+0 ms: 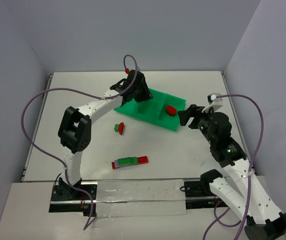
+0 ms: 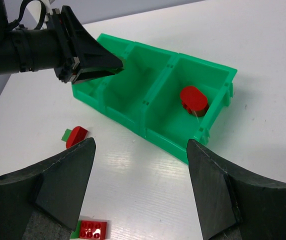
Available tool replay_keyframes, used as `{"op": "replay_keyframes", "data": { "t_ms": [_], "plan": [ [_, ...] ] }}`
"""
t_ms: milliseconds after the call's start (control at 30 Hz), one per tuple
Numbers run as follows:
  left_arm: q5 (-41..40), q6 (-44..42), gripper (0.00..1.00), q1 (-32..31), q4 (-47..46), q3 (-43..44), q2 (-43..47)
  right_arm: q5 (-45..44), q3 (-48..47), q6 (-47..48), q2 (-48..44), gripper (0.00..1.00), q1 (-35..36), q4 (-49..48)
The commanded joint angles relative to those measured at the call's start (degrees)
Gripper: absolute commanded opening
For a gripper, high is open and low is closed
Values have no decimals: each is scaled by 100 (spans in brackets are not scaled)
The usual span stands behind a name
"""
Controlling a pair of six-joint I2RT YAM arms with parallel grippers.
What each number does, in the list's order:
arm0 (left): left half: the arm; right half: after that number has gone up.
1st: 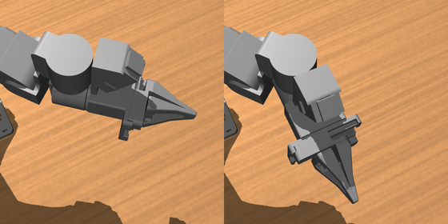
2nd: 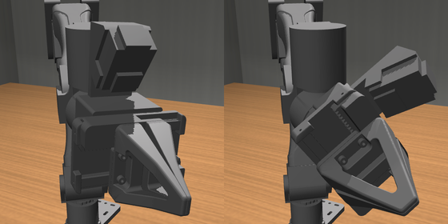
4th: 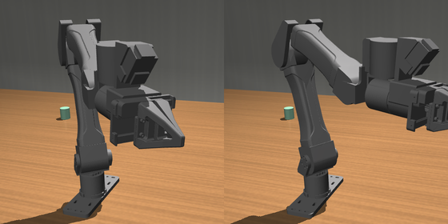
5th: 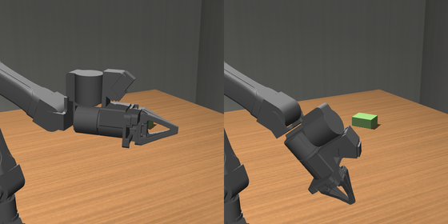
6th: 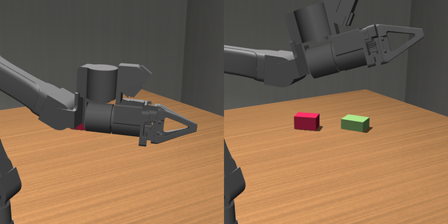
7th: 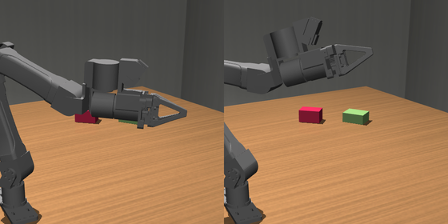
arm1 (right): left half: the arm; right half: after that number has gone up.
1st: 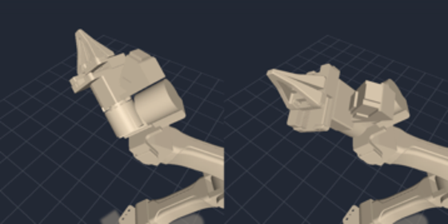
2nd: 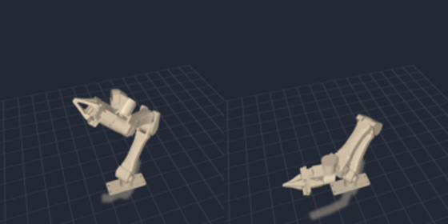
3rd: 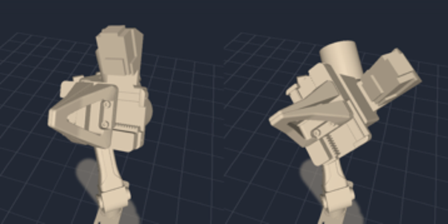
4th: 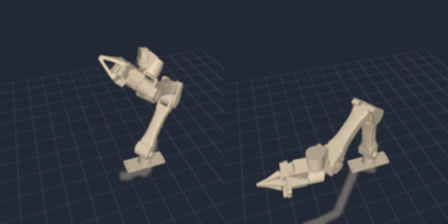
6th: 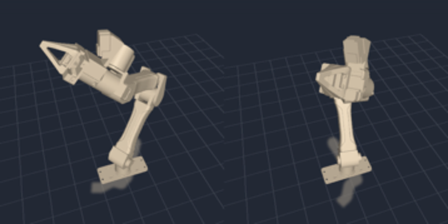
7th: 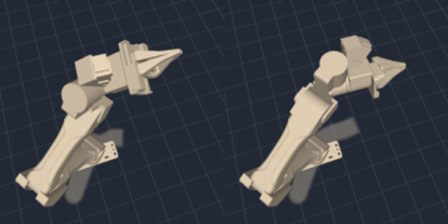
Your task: Sort the legos into containers by color
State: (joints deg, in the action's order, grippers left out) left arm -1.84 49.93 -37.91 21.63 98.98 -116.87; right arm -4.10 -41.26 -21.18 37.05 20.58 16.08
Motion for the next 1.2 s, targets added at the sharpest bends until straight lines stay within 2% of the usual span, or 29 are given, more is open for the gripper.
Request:
{"op": "replay_keyframes", "data": {
  "t_ms": [0,133,200,233,267,300,333,400,500,633,733,800,967,1167],
  "plan": [
    [-226,157,0,-6,146,541,-324,-129,31,-85,33,81,-19,71],
    [-221,157,0,3,175,708,-571,-100,57,-123,-39,81,-19,88],
    [-174,120,10,3,221,796,-673,-119,49,-122,-48,81,-19,127],
    [-156,104,19,2,238,842,-696,-135,57,-114,-50,81,-19,150],
    [-132,103,20,-6,244,842,-696,-135,58,-114,-58,81,-20,151],
    [-117,85,32,-6,215,824,-682,-131,65,-104,-67,81,-27,169],
    [-52,63,60,-6,77,723,-617,-95,58,-90,-82,81,-20,183],
    [-22,13,78,-6,-44,589,-487,1,72,-66,-70,81,-19,194],
    [-63,-66,83,-6,-91,486,-299,26,81,-100,-75,81,-19,194],
    [-225,-339,83,-58,-247,159,291,35,101,-123,-84,81,-19,179],
    [-558,-538,83,-110,-554,-676,985,113,117,-92,-84,81,-28,167],
    [-1156,-571,83,-111,-502,-1278,1605,173,152,-50,-75,81,-19,99],
    [-2462,-541,97,-94,58,-2421,2586,256,304,-142,60,81,-19,-196],
    [-2640,-80,99,-66,386,-3330,2794,767,319,-271,392,81,-8,-547]
  ]
}}
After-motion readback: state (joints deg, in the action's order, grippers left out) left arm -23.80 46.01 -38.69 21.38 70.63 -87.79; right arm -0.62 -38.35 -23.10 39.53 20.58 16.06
